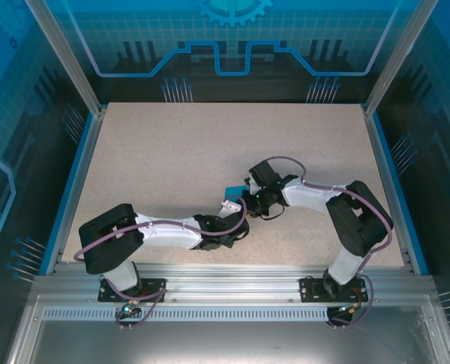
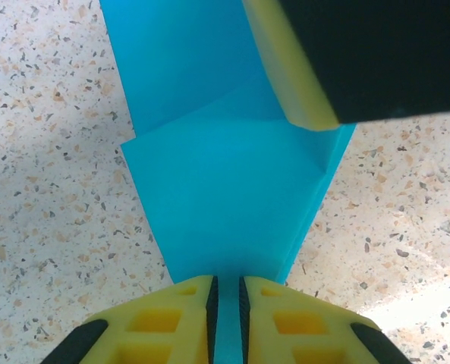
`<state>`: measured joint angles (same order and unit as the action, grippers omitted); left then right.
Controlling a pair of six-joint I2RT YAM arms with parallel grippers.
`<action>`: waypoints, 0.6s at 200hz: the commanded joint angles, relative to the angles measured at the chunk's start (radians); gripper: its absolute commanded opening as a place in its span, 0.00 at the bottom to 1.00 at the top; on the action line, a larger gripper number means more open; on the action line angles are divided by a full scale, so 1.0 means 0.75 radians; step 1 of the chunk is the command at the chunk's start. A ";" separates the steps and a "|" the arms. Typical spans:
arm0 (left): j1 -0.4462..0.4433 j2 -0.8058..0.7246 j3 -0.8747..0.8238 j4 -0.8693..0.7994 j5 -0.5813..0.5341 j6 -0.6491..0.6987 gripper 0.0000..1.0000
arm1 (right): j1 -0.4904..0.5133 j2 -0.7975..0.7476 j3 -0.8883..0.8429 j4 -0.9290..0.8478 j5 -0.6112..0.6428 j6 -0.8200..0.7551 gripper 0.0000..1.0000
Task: Fold a paper plane with a square sheet of paper (pick it up from the middle)
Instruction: Fourth fold the wing at the center of the table.
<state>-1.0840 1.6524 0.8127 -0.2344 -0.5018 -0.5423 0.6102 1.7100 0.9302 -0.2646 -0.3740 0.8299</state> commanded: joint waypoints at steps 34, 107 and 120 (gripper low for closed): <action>-0.012 -0.065 0.001 0.008 -0.014 0.036 0.08 | 0.012 0.011 0.045 -0.028 -0.020 -0.028 0.19; 0.026 -0.143 -0.091 0.120 0.094 0.048 0.07 | -0.004 0.004 0.070 -0.077 -0.019 -0.072 0.14; 0.026 -0.156 -0.099 0.128 0.092 0.050 0.15 | -0.005 0.012 0.082 -0.091 -0.021 -0.078 0.11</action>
<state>-1.0698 1.5711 0.7643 -0.1715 -0.4564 -0.5209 0.6098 1.7100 0.9535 -0.2947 -0.3740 0.7940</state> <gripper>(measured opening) 0.091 0.129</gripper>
